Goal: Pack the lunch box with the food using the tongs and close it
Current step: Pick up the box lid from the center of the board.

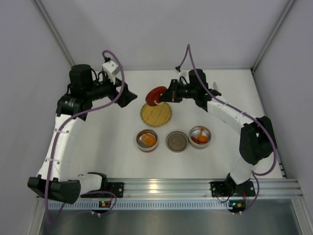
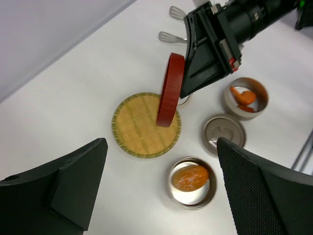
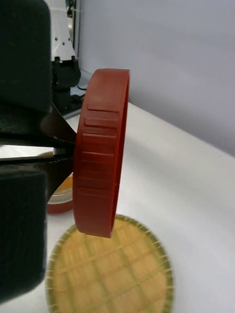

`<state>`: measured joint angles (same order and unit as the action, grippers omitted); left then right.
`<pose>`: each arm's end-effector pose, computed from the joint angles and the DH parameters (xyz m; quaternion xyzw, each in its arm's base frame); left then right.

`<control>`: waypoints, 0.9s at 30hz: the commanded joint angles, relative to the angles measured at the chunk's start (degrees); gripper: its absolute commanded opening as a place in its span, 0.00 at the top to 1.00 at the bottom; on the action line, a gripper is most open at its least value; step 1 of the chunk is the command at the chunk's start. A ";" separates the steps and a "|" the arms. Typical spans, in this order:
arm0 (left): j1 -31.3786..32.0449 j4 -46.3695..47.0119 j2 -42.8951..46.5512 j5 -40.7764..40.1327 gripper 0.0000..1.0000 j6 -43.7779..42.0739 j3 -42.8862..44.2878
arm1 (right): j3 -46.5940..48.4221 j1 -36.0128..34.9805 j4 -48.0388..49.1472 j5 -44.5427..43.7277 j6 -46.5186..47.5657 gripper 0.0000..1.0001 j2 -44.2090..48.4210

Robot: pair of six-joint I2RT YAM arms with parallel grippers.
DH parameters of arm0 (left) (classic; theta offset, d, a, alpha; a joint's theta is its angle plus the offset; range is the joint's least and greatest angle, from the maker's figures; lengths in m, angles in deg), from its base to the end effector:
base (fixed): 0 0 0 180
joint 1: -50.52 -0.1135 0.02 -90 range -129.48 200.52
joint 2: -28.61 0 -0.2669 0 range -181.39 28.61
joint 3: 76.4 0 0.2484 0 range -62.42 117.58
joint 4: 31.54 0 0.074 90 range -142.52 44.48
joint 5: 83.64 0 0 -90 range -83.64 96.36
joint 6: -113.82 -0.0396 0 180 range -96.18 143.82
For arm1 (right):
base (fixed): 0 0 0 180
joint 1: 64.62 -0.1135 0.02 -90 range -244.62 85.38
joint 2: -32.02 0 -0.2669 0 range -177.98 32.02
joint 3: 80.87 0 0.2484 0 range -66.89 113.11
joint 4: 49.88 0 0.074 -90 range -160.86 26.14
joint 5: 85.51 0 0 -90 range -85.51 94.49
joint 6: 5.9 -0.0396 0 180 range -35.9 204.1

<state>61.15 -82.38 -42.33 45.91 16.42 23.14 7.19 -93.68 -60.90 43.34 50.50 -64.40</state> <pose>0.2388 -0.0705 0.4451 0.3087 0.7420 -0.2956 0.5165 0.3328 0.2133 0.3078 -0.1616 0.7766 0.5153 0.3245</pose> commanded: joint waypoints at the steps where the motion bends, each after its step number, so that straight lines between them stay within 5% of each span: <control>1: 0.61 -5.40 2.12 -4.30 0.02 -17.27 2.07 | 8.50 0.41 -16.79 -1.94 -6.92 1.00 0.81; 6: 8.15 -6.47 3.60 -11.85 0.13 -33.71 -0.47 | 8.45 1.20 -16.85 -1.15 -22.33 1.00 0.18; 11: 25.37 4.30 7.91 -25.74 0.21 -46.81 -12.59 | 2.65 1.72 -6.76 4.12 -38.27 1.00 -0.43; 16: 27.25 12.24 7.48 -25.14 0.37 -49.20 -18.14 | 0.18 1.64 -3.49 6.41 -47.07 1.00 -0.87; 27: 27.25 20.77 2.83 -20.57 0.51 -48.59 -22.01 | -2.63 0.85 -0.85 7.38 -52.62 1.00 0.18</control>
<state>88.34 -67.43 -38.29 23.49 -31.86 1.52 5.09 -92.61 -66.06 49.18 1.01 -65.65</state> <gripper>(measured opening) 0.490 0.042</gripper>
